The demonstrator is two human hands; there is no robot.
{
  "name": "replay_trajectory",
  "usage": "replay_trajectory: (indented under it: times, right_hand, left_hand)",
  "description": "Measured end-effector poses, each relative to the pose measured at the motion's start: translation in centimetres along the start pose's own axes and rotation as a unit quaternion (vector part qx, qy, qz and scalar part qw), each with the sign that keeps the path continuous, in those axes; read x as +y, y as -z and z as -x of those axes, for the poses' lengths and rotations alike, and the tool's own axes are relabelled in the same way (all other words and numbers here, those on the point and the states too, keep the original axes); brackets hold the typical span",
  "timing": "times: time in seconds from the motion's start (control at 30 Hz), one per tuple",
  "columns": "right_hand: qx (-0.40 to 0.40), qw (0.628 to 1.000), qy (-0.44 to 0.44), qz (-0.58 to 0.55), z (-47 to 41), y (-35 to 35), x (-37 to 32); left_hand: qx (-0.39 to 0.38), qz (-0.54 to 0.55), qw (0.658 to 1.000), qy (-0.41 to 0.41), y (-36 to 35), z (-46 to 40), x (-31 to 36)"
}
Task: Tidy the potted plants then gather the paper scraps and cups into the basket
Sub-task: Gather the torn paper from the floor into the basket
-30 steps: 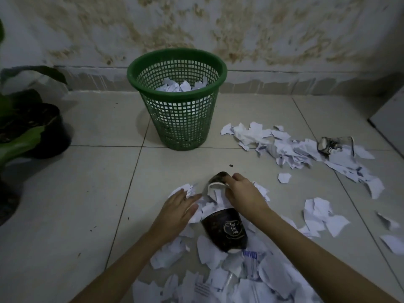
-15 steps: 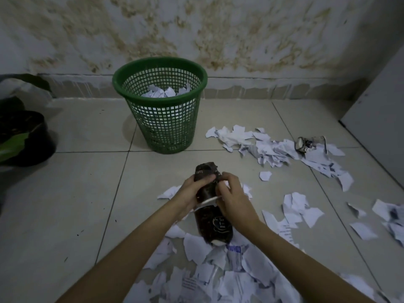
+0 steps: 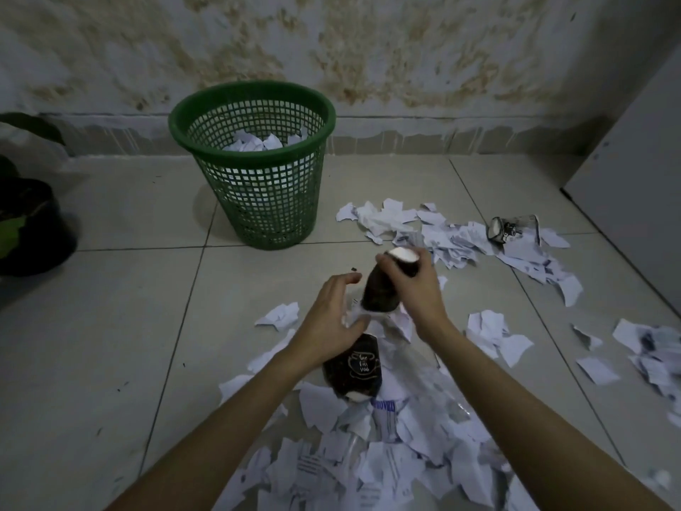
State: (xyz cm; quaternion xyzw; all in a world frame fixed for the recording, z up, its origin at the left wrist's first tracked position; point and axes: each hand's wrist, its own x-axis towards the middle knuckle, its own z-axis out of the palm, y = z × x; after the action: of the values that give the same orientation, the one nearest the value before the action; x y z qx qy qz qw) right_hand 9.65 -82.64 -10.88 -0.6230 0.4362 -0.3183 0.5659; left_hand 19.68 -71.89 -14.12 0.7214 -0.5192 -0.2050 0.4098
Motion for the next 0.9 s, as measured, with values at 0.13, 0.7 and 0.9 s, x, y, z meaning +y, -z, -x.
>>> replay_trajectory:
  times: [0.13, 0.7, 0.9]
  right_hand:
    - [0.038, 0.973, -0.084, 0.213, -4.2, 4.2, 0.5]
    - [-0.261, 0.77, -0.12, 0.57, 2.7, 5.7, 4.9]
    - [-0.191, 0.774, -0.092, 0.596, 0.2, 7.8, 2.7]
  left_hand:
    - [-0.041, -0.102, 0.993, 0.039, 1.4, 2.3, -2.3]
    - [-0.161, -0.111, 0.942, 0.273, -1.0, 1.6, -0.2]
    - [-0.066, 0.284, 0.851, 0.437, 0.1, 1.1, 0.7]
